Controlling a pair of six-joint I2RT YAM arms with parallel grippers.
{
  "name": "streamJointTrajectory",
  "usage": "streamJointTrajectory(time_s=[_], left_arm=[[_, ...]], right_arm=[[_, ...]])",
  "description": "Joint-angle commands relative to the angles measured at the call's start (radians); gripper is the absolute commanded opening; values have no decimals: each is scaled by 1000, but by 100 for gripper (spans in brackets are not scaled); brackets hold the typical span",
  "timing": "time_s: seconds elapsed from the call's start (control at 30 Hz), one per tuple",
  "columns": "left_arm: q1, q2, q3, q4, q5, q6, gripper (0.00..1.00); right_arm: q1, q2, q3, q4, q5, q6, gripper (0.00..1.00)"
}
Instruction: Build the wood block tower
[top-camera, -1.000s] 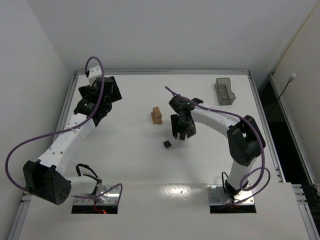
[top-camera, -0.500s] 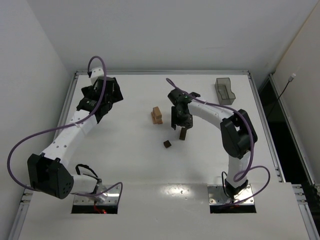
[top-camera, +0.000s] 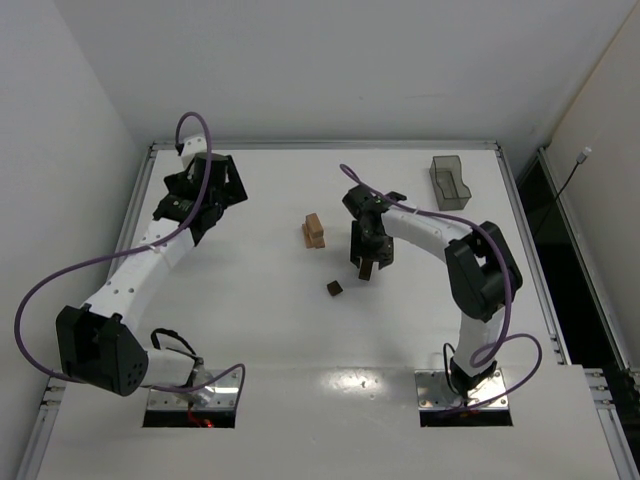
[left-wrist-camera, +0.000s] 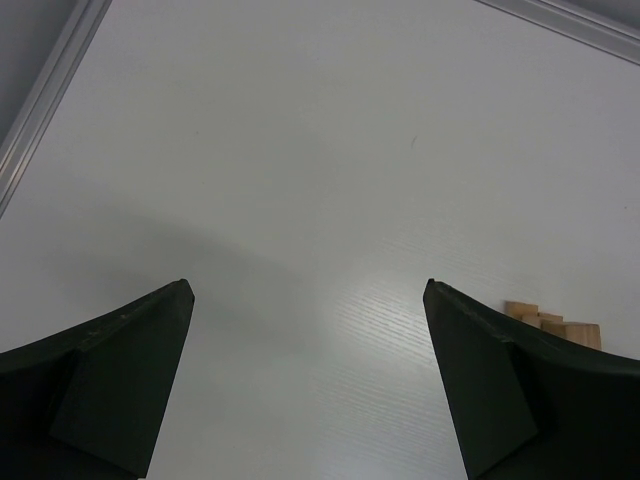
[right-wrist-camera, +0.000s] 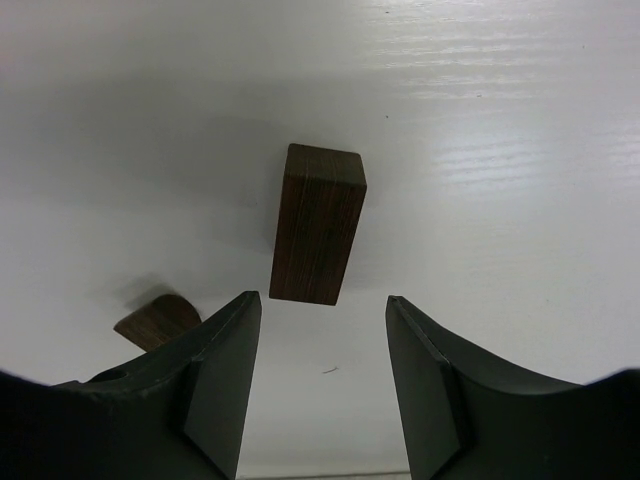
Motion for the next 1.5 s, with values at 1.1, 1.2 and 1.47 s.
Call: streamJointTrajectory(time_s=[1.1,1.2,1.47], left_arm=[[29,14,17,30,41,-16,100],[29,14,17,30,41,-25,100],[39,24,17,30,41,-25,100]], right_arm=[[0,8,-3,67,-13,48,50],[0,8,-3,67,-13,48,50],[0,26,-3,76,-22,48,50]])
